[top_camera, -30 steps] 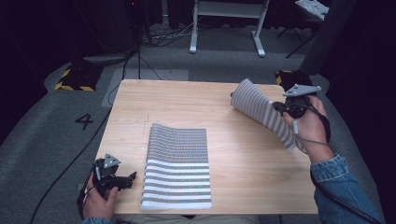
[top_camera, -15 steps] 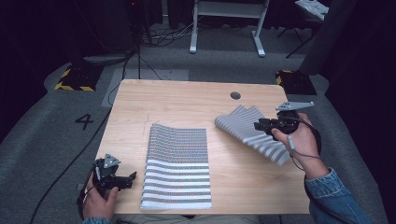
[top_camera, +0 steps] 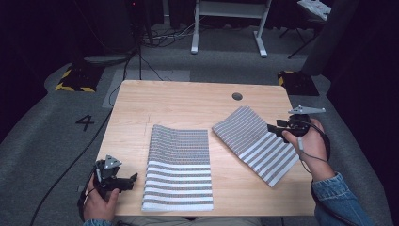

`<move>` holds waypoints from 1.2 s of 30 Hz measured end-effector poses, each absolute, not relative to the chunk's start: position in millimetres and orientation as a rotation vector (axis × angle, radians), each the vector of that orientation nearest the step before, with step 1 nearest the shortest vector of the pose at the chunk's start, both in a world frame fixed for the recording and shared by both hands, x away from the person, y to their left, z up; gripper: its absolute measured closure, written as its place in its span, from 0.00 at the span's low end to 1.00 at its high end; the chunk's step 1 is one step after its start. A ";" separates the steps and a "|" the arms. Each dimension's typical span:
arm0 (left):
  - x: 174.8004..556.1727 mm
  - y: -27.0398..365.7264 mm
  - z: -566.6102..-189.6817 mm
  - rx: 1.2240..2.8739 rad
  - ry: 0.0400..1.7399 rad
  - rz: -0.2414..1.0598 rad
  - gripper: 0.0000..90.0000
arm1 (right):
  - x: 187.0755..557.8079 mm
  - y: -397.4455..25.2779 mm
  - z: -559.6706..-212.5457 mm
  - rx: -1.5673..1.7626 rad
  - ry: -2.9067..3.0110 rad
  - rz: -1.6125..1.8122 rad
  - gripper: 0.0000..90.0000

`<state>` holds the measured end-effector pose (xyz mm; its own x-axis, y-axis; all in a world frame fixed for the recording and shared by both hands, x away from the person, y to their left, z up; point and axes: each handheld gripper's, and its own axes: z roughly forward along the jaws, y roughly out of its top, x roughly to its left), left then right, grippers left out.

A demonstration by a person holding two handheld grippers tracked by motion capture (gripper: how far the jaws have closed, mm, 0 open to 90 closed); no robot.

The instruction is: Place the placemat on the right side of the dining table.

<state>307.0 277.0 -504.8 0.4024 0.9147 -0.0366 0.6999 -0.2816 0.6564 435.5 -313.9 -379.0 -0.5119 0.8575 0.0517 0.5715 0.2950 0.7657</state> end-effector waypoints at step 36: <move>308.2 276.7 -504.9 2.063 1.377 0.474 0.00 | 413.4 -406.6 -478.8 1.714 2.059 0.736 0.76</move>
